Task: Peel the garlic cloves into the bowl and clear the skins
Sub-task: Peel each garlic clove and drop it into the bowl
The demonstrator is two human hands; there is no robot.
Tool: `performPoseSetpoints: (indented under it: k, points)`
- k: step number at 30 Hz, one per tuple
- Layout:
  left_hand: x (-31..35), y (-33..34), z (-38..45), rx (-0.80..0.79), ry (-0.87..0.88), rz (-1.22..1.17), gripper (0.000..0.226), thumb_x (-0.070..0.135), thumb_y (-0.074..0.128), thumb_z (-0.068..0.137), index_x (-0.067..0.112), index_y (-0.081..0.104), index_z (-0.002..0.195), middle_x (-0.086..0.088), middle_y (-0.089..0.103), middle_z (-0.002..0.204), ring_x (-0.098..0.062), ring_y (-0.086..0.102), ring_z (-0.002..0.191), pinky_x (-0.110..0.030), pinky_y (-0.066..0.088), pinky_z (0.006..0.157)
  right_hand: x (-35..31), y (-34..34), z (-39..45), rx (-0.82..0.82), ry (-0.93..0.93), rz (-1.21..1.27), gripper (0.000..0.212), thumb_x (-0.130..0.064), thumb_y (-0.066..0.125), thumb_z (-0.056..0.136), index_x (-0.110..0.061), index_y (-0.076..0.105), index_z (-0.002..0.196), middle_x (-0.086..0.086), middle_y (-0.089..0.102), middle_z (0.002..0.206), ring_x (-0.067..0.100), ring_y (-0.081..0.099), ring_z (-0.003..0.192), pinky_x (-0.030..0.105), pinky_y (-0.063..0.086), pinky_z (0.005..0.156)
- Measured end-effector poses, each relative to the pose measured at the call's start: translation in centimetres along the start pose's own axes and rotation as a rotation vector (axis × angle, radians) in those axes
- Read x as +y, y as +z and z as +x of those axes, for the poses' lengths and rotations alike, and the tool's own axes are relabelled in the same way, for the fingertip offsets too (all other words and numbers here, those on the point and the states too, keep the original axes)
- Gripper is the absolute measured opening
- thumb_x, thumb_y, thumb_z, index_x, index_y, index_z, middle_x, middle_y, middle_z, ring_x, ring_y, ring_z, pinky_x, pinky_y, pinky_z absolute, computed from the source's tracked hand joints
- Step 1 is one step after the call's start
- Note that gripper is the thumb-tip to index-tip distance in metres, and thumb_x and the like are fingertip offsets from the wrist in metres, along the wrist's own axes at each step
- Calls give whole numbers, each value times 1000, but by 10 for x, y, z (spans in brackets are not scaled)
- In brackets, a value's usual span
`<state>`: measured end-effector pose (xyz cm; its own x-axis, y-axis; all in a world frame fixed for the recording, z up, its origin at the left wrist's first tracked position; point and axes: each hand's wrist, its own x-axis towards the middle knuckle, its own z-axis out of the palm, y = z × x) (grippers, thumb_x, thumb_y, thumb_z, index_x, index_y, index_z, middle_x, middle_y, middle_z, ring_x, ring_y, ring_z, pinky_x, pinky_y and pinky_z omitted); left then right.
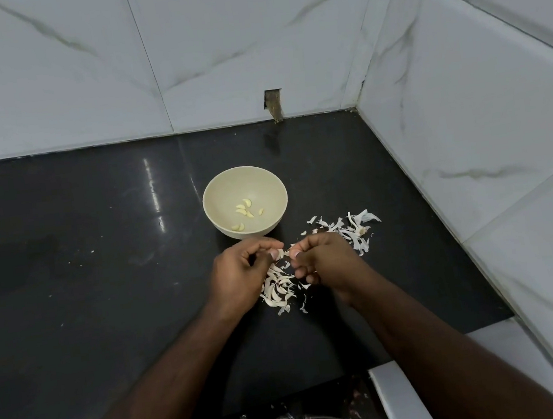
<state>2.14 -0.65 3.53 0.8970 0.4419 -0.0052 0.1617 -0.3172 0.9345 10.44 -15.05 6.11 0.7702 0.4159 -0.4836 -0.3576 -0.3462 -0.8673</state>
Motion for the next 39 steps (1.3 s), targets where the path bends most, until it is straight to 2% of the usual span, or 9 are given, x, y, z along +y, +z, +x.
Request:
performPoseSetpoints:
  k: [4, 9, 12, 18, 22, 27, 31, 35, 39]
  points:
    - [1, 0, 2, -45, -62, -168, 16, 11, 66, 93, 24, 75, 96, -1, 76, 88, -18, 72, 85, -40, 59, 82, -1, -9, 1, 40, -80, -40, 10, 3, 62, 89, -4, 67, 84, 11, 67, 71, 16, 59, 59, 23, 46, 52]
    - [10, 3, 2, -111, -175, -408, 19, -3, 59, 96, 9, 73, 102, -10, 68, 85, -15, 71, 77, -25, 58, 73, 1, -29, 8, 200, -317, -554, 17, -11, 71, 85, -21, 77, 97, -11, 74, 87, 4, 68, 80, 24, 53, 79]
    - [12, 4, 5, -147, -190, -413, 22, -5, 62, 94, 10, 72, 106, -5, 71, 76, -13, 69, 71, -24, 57, 71, -6, -25, 1, 74, -442, -531, 31, -11, 73, 86, -26, 74, 113, -17, 70, 99, -3, 65, 91, 14, 49, 84]
    - [13, 3, 12, -131, -243, -369, 20, 0, 71, 90, 4, 64, 108, -15, 74, 78, -15, 69, 65, -22, 54, 60, -10, -18, 1, 14, -447, -613, 12, -16, 71, 89, -25, 77, 92, -11, 72, 80, -4, 63, 74, 10, 44, 65]
    - [14, -1, 12, -125, -198, -382, 19, -3, 76, 84, 8, 69, 99, -9, 76, 81, -12, 71, 71, -21, 56, 66, -10, -14, 3, 66, -386, -562, 5, -17, 73, 87, -22, 73, 86, -9, 71, 73, -6, 61, 61, 9, 43, 58]
    - [11, -4, 12, -96, -87, -241, 21, 1, 78, 83, 18, 73, 93, -2, 76, 85, -13, 72, 79, -29, 58, 76, -9, -8, 5, 29, -285, -389, 13, -8, 71, 86, -16, 70, 76, -2, 68, 63, 7, 61, 57, 31, 50, 63]
    - [9, -6, 11, -74, -8, -92, 18, 10, 79, 85, 26, 74, 91, 8, 74, 83, -12, 70, 80, -34, 58, 80, -11, -5, 2, -6, -182, -194, 10, 1, 67, 87, -5, 69, 79, 5, 64, 62, 5, 56, 51, 23, 45, 56]
    - [11, -5, 13, -36, -153, -144, 15, 12, 82, 80, 23, 73, 85, 0, 74, 71, -17, 74, 70, -39, 60, 76, -6, -1, 2, 143, -368, -454, 17, -10, 71, 86, -21, 69, 74, -10, 63, 62, -1, 55, 55, 15, 42, 57]
    - [16, -4, 15, -21, -278, -251, 13, 2, 81, 79, 8, 71, 83, -9, 70, 63, -19, 67, 57, -28, 52, 58, 1, 5, 2, 216, -561, -663, 10, -13, 70, 88, -21, 70, 81, -13, 62, 72, 2, 54, 68, 18, 40, 64]
